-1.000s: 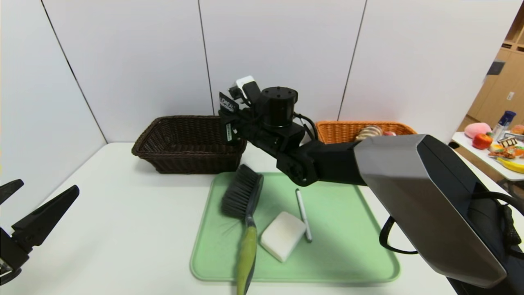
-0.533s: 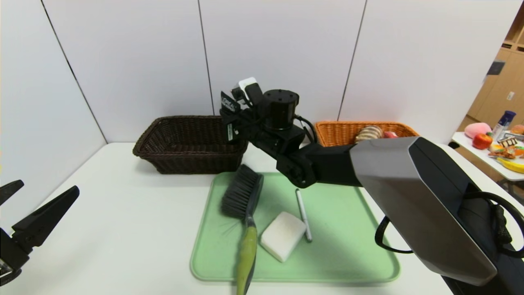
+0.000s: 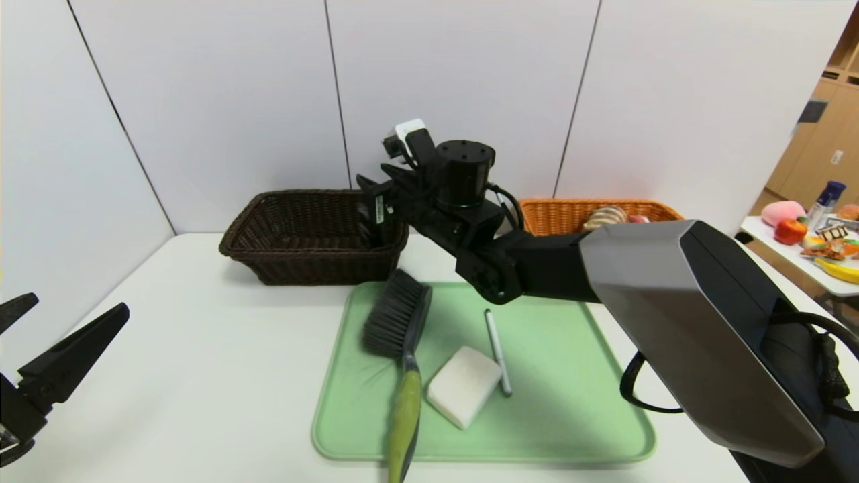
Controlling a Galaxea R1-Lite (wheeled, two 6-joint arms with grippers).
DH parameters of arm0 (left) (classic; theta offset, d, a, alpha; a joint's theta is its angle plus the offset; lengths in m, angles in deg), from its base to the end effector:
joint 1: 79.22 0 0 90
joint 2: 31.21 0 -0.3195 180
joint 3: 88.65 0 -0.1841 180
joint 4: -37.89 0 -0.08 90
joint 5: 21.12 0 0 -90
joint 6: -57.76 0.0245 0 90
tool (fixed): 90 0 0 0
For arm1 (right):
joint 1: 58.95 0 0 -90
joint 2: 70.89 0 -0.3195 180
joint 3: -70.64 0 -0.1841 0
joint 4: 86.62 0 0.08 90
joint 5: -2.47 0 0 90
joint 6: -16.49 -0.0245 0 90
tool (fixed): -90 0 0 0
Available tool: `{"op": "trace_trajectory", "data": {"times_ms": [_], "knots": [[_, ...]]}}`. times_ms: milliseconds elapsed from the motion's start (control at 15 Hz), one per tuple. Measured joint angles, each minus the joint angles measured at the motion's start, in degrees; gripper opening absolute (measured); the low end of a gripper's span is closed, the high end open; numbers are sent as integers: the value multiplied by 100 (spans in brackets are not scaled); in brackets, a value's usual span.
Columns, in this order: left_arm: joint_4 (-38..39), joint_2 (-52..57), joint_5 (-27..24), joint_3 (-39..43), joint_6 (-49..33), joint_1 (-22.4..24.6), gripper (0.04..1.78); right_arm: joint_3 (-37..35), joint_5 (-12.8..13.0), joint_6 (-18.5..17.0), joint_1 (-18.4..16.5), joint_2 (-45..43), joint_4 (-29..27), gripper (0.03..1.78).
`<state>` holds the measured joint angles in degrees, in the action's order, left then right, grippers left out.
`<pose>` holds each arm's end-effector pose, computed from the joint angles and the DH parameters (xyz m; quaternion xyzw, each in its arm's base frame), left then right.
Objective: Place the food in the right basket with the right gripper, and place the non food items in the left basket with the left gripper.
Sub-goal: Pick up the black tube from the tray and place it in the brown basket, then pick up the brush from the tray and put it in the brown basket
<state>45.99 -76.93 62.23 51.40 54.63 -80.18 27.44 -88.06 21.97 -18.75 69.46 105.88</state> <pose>0.0643 -0.0039 0.2145 -0.0262 -0.0185 -0.0669 0.9972 0.4069 0.3442 0.2087 -0.0182 -0.0899 0.3430 0.9348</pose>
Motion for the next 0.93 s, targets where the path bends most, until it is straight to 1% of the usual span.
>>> {"op": "trace_trajectory", "data": {"times_ms": [200, 333, 467, 600, 733, 800, 867, 933], "knots": [[-9, 50, 0, 6, 2, 0, 169, 0, -5, 1, 11, -11, 96, 108], [-9, 74, -10, 4, 7, 0, 169, 0, 23, -2, -7, -77, 124, 123], [-11, 77, -5, -72, 9, 0, 169, -9, 219, -7, -104, -267, 183, 134], [-9, 13, -13, -251, 9, -5, 169, -71, 496, 1, -305, -595, 94, 142], [5, -160, -22, -492, 16, -11, 169, -347, 738, 4, -512, -1104, -280, 148], [22, -256, -32, -589, 20, -18, 169, -614, 851, -2, -575, -1445, -625, 151], [22, -330, -38, -634, 24, -29, 169, -931, 984, -35, -623, -1858, -1150, 154], [22, -407, -43, -664, 24, -33, 169, -1211, 1119, -138, -658, -2263, -1821, 156]]}}
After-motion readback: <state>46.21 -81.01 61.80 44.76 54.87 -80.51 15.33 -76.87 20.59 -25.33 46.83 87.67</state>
